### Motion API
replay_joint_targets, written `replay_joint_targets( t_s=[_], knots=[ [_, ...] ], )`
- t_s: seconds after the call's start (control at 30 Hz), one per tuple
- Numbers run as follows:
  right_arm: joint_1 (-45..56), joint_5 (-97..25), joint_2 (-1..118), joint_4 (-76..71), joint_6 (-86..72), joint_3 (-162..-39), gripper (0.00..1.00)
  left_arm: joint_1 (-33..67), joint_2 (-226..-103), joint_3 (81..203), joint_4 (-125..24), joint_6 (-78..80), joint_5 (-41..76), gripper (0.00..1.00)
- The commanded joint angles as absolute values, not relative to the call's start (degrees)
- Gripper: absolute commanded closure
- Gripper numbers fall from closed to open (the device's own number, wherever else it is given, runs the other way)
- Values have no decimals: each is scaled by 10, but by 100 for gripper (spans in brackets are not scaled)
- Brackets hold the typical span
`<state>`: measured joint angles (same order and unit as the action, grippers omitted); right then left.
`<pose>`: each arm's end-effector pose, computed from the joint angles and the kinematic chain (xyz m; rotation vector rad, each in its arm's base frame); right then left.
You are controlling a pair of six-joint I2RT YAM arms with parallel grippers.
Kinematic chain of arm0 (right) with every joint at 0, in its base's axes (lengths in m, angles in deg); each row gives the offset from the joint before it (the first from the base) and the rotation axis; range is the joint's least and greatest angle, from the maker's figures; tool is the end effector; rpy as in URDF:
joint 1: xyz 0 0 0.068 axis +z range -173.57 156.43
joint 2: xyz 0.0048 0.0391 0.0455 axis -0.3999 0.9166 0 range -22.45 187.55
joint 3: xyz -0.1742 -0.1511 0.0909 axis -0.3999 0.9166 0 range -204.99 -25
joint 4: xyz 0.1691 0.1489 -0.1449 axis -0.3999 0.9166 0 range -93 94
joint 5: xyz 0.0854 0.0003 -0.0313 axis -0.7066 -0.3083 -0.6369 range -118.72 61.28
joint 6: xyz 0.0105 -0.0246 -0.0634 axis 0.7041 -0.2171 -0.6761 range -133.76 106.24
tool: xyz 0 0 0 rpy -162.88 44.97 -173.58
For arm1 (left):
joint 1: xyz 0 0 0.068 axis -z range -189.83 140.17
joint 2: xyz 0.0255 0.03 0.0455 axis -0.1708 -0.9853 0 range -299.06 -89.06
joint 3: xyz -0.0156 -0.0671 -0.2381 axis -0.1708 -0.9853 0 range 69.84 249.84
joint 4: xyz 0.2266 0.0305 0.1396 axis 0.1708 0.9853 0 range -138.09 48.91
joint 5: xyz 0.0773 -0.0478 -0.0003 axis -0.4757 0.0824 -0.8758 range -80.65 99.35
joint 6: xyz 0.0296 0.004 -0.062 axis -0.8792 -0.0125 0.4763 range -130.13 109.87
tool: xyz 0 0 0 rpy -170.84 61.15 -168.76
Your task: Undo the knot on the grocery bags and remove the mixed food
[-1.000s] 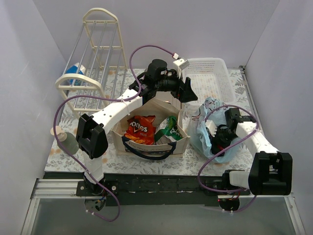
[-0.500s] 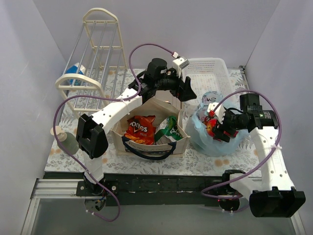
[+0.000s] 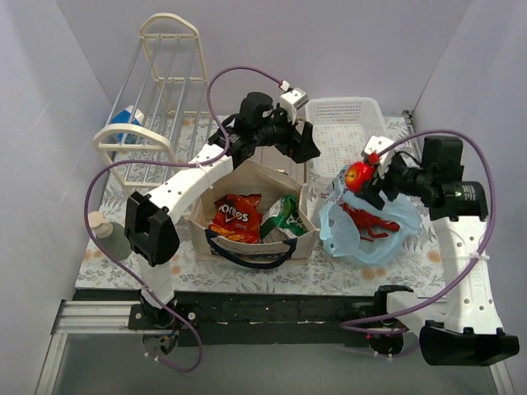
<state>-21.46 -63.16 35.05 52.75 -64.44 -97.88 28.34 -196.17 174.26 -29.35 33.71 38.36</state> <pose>0.2090 0.0392 0.3613 -1.2141 1.7630 0.1957 0.3438 -0.3046 0.3444 0.2726 2.1653 -1.3813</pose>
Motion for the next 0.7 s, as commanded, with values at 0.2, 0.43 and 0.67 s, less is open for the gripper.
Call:
replay_joint_targets(
  t_s=[0.2,0.43,0.67],
  knots=[
    [-214,-681,484,315,-400,-1139,66,238,-1876,1739,-257,319,285,4],
    [-214,-606,636,148,-294,-1150,67,236,-1854,1722,-249,291,299,4],
    [-230,-560,803,101,-223,-1218,65,236,-1842,1711,-228,262,305,3]
  ],
)
